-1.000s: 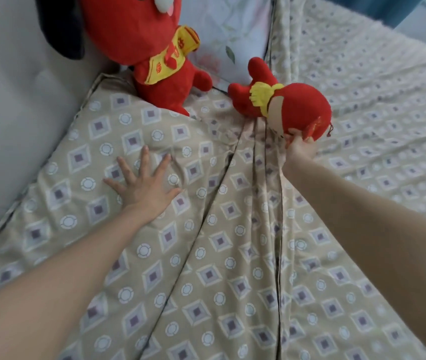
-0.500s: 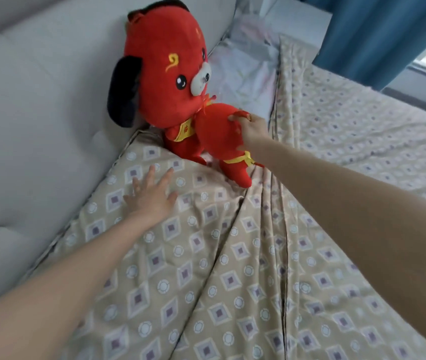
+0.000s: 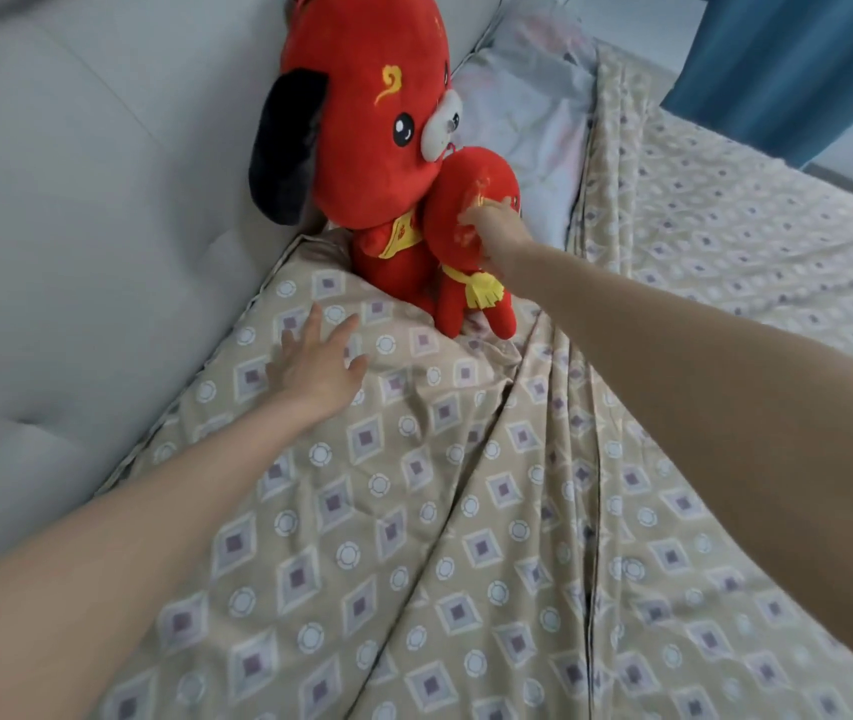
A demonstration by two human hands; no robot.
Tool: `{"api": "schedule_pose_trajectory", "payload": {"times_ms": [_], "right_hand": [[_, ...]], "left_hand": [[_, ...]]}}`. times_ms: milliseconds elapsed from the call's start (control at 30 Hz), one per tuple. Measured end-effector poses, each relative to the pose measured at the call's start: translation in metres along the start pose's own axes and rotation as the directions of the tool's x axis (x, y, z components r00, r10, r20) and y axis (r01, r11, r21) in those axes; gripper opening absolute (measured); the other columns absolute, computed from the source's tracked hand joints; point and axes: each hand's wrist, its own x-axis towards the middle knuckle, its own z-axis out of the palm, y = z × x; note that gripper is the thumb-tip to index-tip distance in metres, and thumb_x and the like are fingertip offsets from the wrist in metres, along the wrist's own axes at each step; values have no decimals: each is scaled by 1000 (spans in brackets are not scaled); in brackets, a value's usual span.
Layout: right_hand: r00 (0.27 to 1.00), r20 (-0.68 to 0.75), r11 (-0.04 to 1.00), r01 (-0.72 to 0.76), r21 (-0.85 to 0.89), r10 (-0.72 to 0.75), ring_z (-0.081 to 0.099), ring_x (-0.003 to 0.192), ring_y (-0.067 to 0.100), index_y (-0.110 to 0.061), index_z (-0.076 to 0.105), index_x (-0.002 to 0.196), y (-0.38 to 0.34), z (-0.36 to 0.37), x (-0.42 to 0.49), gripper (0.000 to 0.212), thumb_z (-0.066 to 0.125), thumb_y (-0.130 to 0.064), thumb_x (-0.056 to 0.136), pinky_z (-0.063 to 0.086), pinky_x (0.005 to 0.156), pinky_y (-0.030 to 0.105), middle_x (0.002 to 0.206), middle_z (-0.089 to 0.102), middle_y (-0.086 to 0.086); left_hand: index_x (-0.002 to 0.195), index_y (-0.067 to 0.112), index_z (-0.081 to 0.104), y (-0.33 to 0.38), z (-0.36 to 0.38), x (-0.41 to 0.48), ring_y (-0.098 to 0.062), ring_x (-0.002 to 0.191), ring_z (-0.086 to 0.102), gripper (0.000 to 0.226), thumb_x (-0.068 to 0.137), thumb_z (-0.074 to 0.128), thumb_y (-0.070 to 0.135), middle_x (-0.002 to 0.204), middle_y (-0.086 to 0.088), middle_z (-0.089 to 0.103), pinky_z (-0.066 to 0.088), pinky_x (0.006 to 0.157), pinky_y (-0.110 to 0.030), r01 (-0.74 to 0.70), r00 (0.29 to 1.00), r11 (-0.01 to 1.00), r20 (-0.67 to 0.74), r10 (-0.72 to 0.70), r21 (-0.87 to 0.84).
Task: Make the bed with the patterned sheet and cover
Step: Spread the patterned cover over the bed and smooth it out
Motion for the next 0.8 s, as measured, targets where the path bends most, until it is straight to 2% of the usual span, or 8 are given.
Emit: {"api": "schedule_pose_trajectory", "payload": {"times_ms": [133,200,300,367,467,567,667,800], "right_hand": [[998,63,997,-23,74,18,49,86,16,-17,51,111,10,-28,-22,33,40,-24,80,43,87,31,95,47,-3],[999,-45,998,14,67,-11,57,101,19,-20,47,125,24,-37,-30,39,31,-13,89,43,95,37,114,48,-3],[972,-234,999,25,-41,-34,57,111,19,-16,54,124,59,-52,-44,39,35,-8,91,46,95,34,121,56,-1],[958,-287,986,-49,-161,1,57,105,16,-14,58,122,92,-67,-55,39,37,-6,91,48,86,28,123,59,0],[951,-297,921,-186,-342,81,56,80,15,-11,59,111,149,-94,-69,28,41,-5,91,45,66,24,102,58,4],[932,-287,826,-336,-452,222,59,87,26,-1,56,109,199,-118,-74,24,54,-9,87,46,65,31,99,55,12],[901,-244,778,-432,-456,358,52,63,17,-3,50,79,236,-130,-81,27,70,-21,82,39,48,26,81,53,10],[926,-281,767,-368,-526,251,56,58,17,0,59,76,274,-129,-79,22,58,-16,91,39,44,24,68,59,8]], "left_hand": [[150,36,14,3,14,-9,-35,145,1,56,99,38,35,160,4,-4,21,113,-50,-30,999,999,33,29,21],[149,32,21,10,22,-16,-34,145,6,55,98,40,28,159,-1,5,24,113,-48,-60,998,998,-10,60,5],[142,22,38,25,37,-28,-29,135,28,48,95,44,17,149,-6,31,32,108,-39,-157,976,988,-153,156,2],[135,20,48,37,53,-35,-27,124,37,42,93,44,13,137,-5,43,37,100,-36,-216,956,976,-203,211,-1],[126,20,55,55,83,-36,-26,118,44,34,94,43,13,126,-3,50,42,96,-37,-251,960,965,-150,238,-78],[130,17,53,72,118,-32,-24,116,51,35,96,44,19,130,-5,52,43,97,-37,-253,967,956,-44,249,-150],[139,16,44,88,151,-26,-30,115,52,45,96,47,31,125,-11,54,44,94,-36,-250,964,957,61,261,-145],[128,14,50,100,182,-15,-35,110,53,50,90,52,47,118,-17,55,47,90,-41,-189,974,982,120,191,-23]]}}
